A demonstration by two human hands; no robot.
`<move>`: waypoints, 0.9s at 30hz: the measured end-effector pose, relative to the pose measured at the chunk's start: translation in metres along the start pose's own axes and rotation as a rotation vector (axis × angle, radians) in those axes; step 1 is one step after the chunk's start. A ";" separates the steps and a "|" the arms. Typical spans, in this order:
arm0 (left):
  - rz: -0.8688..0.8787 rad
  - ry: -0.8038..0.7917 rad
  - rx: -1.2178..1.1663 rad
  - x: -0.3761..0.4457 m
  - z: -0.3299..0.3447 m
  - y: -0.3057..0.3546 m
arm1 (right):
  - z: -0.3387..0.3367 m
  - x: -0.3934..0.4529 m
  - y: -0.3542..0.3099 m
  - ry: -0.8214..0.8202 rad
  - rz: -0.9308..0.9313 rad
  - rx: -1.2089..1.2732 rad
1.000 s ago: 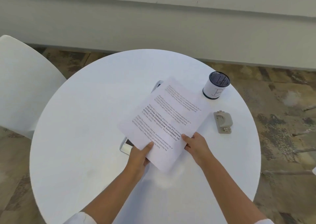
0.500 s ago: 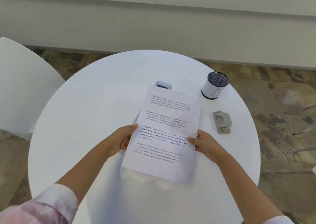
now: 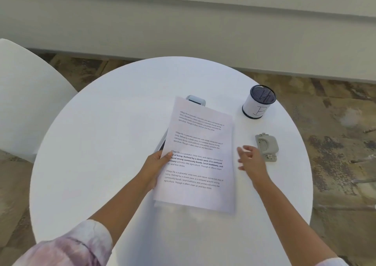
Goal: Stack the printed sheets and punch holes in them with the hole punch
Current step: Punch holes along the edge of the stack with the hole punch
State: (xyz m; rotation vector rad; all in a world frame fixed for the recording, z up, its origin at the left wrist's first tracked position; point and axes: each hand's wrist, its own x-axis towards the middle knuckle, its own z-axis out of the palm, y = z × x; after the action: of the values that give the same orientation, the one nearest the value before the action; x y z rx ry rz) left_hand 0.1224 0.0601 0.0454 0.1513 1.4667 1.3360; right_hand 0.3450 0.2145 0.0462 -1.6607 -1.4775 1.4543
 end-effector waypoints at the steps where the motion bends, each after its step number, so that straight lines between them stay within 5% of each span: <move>1: -0.001 0.001 -0.005 0.002 0.000 -0.002 | -0.005 0.005 -0.001 0.125 -0.089 -0.099; 3: -0.004 0.007 -0.018 0.005 0.000 -0.004 | -0.019 0.017 -0.004 0.339 -0.208 -0.342; 6: -0.016 -0.003 -0.027 0.006 0.003 -0.005 | -0.034 0.032 -0.012 0.469 -0.085 -0.511; 16: -0.039 -0.028 -0.077 0.013 0.008 -0.007 | -0.054 0.076 0.002 0.352 0.193 -0.529; 27: 0.024 -0.014 -0.053 0.018 0.005 -0.004 | -0.070 0.067 0.014 0.183 0.159 -0.318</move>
State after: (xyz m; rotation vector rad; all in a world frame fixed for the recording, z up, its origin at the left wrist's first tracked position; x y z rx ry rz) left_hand 0.1212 0.0742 0.0329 0.1445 1.4203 1.3891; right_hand 0.4040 0.2907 0.0305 -2.0826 -1.5646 1.1493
